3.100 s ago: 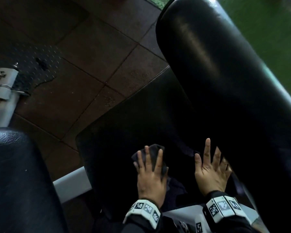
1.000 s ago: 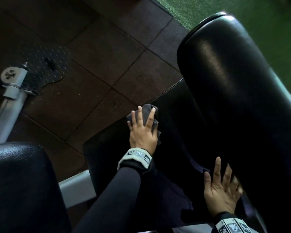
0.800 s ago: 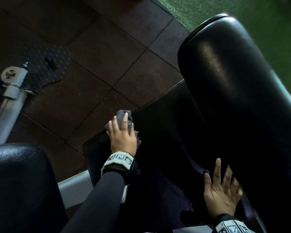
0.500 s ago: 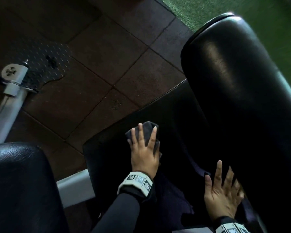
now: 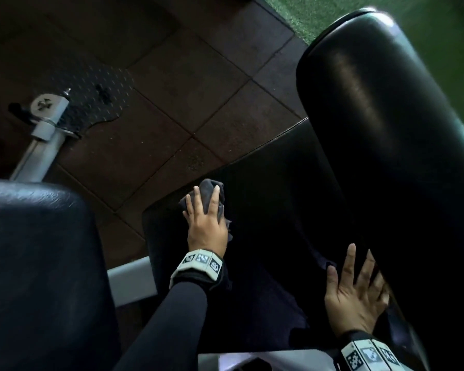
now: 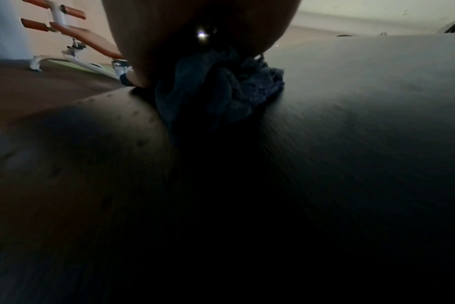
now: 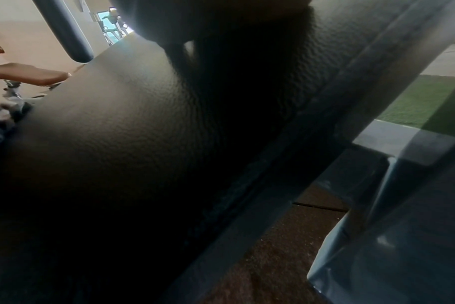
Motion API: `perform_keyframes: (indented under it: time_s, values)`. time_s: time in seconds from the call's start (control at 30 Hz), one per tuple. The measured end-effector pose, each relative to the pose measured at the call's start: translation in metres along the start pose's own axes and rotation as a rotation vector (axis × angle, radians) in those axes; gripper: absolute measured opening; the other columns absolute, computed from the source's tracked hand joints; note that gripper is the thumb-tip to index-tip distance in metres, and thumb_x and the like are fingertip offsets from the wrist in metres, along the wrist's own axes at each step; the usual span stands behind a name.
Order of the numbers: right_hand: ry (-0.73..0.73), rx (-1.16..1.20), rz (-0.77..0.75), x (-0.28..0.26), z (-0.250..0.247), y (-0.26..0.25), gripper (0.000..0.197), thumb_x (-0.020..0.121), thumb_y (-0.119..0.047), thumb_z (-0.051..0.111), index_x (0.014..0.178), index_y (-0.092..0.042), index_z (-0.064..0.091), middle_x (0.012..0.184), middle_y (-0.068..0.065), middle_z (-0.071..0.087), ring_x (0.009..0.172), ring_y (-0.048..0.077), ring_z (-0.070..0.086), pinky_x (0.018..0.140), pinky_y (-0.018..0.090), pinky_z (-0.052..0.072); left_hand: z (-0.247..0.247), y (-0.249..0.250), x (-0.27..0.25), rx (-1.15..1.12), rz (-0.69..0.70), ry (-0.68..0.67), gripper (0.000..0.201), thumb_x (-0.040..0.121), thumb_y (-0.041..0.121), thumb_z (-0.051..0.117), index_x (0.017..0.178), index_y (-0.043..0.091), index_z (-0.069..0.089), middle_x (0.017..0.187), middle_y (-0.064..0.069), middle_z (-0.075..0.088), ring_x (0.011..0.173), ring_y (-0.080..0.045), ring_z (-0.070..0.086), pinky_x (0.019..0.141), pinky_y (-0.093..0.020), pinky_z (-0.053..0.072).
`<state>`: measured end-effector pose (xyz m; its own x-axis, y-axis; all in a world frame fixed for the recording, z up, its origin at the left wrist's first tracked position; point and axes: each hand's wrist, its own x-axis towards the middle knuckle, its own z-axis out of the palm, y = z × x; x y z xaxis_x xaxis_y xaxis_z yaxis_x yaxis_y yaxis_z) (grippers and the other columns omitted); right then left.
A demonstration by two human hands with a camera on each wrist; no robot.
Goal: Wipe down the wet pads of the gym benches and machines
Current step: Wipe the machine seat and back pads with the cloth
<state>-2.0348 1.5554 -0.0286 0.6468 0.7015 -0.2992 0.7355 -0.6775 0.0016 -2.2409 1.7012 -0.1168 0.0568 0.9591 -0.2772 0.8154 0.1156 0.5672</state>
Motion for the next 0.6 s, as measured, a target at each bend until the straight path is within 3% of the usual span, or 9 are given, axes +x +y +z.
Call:
perform_keyframes:
  time_s: [0.2, 0.33, 0.43, 0.5, 0.6]
  values:
    - [0.025, 0.016, -0.025, -0.001, 0.007, 0.009, 0.070, 0.074, -0.065, -0.008, 0.139, -0.042, -0.017, 0.157, 0.002, -0.016, 0.135, 0.006, -0.018, 0.107, 0.031, -0.016, 0.040, -0.023, -0.100, 0.023, 0.050, -0.001, 0.058, 0.091, 0.037, 0.028, 0.148, 0.029, 0.021, 0.156, -0.021, 0.015, 0.142, -0.042, 0.015, 0.109, -0.057, 0.023]
    - [0.098, -0.008, -0.041, 0.001, 0.019, 0.014, 0.067, 0.082, -0.064, -0.001, 0.145, -0.042, -0.012, 0.157, -0.001, -0.016, 0.142, 0.020, -0.015, 0.114, 0.048, -0.005, 0.061, -0.030, -0.161, -0.019, 0.051, 0.027, 0.052, 0.097, 0.045, 0.023, 0.148, 0.034, 0.021, 0.158, -0.015, 0.010, 0.145, -0.032, 0.001, 0.111, -0.054, 0.019]
    - [0.085, 0.021, -0.029, 0.000, 0.019, 0.013, 0.060, 0.092, -0.059, 0.009, 0.144, -0.043, -0.015, 0.157, -0.001, -0.015, 0.143, 0.020, -0.016, 0.114, 0.048, -0.007, 0.072, -0.027, -0.199, -0.019, 0.066, 0.023, 0.052, 0.100, 0.052, 0.008, 0.150, 0.038, 0.015, 0.160, -0.007, 0.001, 0.146, -0.026, -0.007, 0.118, -0.045, 0.010]
    - [0.081, 0.035, -0.026, -0.002, 0.018, 0.012, 0.059, 0.094, -0.055, 0.014, 0.145, -0.043, -0.014, 0.157, -0.002, -0.013, 0.143, 0.020, -0.015, 0.113, 0.046, -0.009, 0.078, -0.024, -0.216, -0.016, 0.073, 0.008, 0.052, 0.101, 0.053, 0.009, 0.151, 0.039, 0.012, 0.160, -0.005, -0.002, 0.146, -0.025, -0.009, 0.112, -0.041, 0.005]
    - [0.100, 0.033, -0.042, -0.003, 0.019, 0.012, 0.059, 0.094, -0.054, 0.014, 0.145, -0.042, -0.014, 0.157, -0.002, -0.014, 0.142, 0.020, -0.014, 0.113, 0.045, -0.009, 0.087, -0.021, -0.231, 0.018, 0.067, 0.010, 0.051, 0.102, 0.049, 0.011, 0.151, 0.037, 0.013, 0.159, -0.010, 0.004, 0.146, -0.028, -0.006, 0.110, -0.043, 0.007]
